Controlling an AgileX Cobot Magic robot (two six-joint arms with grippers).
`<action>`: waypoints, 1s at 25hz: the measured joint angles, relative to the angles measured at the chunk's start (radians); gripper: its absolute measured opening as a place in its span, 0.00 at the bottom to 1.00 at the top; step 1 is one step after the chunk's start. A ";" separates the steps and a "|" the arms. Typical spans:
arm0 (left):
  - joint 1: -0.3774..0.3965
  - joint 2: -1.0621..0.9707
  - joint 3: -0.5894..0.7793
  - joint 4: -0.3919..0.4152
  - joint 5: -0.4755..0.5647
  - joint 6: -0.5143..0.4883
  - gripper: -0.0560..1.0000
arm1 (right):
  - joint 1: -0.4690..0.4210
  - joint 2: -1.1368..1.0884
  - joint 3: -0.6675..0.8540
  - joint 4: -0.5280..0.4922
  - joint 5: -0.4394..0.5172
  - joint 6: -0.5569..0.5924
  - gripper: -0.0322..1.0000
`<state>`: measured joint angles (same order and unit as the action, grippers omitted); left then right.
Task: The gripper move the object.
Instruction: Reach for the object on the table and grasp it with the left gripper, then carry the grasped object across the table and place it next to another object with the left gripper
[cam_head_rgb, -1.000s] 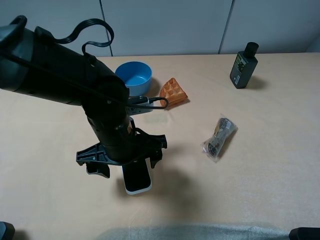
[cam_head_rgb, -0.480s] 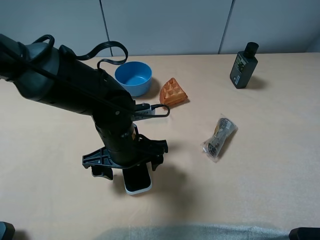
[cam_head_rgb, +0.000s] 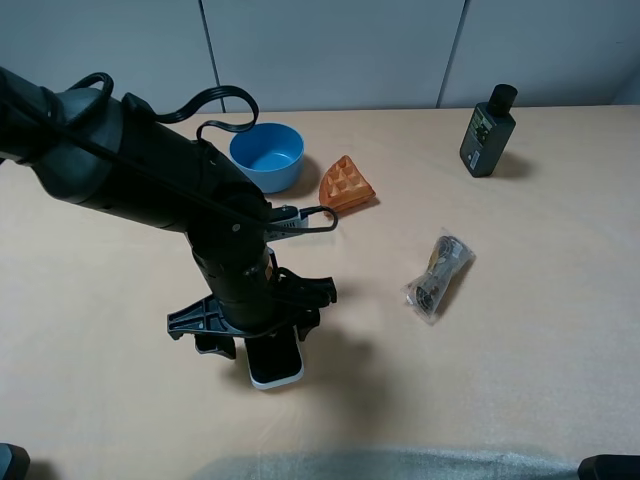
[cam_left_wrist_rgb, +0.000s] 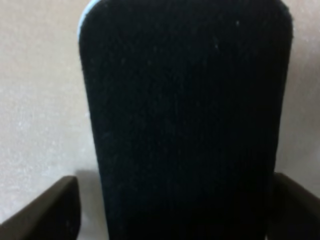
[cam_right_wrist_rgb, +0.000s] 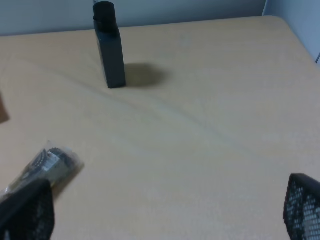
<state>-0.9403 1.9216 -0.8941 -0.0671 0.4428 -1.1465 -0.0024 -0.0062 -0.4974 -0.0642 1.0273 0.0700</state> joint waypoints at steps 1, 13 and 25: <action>0.000 0.000 0.000 0.000 0.000 -0.001 0.70 | 0.000 0.000 0.000 0.000 0.000 0.000 0.70; 0.000 0.000 0.000 0.000 -0.004 -0.004 0.63 | 0.000 0.000 0.000 0.000 0.000 0.000 0.70; 0.001 -0.018 0.001 0.000 0.015 -0.007 0.63 | 0.000 0.000 0.000 0.000 0.000 0.000 0.70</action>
<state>-0.9393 1.9035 -0.8931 -0.0671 0.4575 -1.1539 -0.0024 -0.0062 -0.4974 -0.0642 1.0273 0.0700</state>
